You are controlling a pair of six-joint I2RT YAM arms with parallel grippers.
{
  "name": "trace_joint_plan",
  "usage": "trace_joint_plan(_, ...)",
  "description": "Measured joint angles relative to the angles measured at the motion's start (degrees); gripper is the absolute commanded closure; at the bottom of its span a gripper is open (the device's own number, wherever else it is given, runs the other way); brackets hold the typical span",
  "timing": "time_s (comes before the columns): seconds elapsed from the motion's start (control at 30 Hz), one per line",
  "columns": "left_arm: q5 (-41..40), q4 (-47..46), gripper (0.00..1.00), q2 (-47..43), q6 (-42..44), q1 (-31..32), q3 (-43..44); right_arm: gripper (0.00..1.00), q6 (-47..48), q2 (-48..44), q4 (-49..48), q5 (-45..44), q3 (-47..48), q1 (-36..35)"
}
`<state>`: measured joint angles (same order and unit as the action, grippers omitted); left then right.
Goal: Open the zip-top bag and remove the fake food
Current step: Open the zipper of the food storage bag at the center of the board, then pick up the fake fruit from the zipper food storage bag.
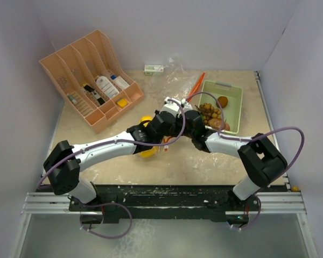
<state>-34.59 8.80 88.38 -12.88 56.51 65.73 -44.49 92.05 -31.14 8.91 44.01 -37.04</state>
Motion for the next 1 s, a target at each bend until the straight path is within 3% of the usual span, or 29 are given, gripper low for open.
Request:
trace_joint_plan(0.27,-0.04,-0.68,1.0,-0.33,-0.02,-2.58,-0.42,0.9,5.03,-8.13,11.76,-9.38,-0.13,-0.09)
trace_joint_plan(0.53,1.6,-1.05,1.0,-0.44,-0.39,-3.13,-0.94,0.88,9.6,-6.34,11.89,-7.76,-0.17,-0.07)
trace_joint_plan(0.77,3.76,-1.81,1.0,-0.44,-1.77,-3.15,-2.01,0.85,7.96,-4.68,4.09,0.48,1.22,-0.09)
trace_joint_plan(1.0,3.1,-1.92,1.0,-1.14,-1.55,-3.41,-2.01,0.86,5.03,7.78,-5.38,2.51,2.25,-0.17)
